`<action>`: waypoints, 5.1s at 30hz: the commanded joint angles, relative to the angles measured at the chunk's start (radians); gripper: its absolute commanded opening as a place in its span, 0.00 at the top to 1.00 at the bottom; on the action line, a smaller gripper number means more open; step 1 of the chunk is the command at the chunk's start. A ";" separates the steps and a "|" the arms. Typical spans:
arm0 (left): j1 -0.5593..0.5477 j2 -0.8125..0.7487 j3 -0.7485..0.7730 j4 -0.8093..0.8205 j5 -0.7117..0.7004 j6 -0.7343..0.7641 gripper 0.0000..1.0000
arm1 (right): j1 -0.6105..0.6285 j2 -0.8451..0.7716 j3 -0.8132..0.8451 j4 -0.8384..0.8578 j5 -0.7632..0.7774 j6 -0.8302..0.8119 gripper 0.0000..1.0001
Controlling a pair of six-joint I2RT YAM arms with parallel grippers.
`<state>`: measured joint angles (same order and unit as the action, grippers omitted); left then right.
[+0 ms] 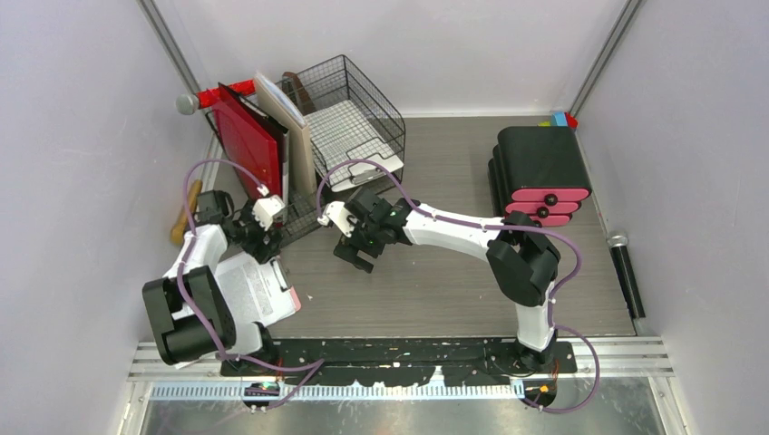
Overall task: Organize the desk
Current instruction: Move the folder to the center of the board.
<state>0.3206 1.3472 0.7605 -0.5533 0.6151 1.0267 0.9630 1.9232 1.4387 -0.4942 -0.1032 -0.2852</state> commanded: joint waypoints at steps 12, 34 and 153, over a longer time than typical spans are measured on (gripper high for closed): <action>-0.194 0.181 0.135 0.375 -0.200 -0.402 0.19 | -0.010 -0.053 0.003 0.021 0.007 0.004 0.07; -0.031 0.033 0.209 -0.076 -0.165 -0.220 0.01 | -0.012 -0.051 -0.016 0.023 -0.021 -0.007 0.07; -0.899 -0.096 -0.177 0.086 -0.425 -0.291 0.00 | -0.282 -0.385 -0.404 -0.016 -0.167 -0.126 0.07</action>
<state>-0.5285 1.1954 0.5854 -0.5488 0.2035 0.7666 0.6910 1.5864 1.0409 -0.5442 -0.2508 -0.4129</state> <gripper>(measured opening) 0.995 0.931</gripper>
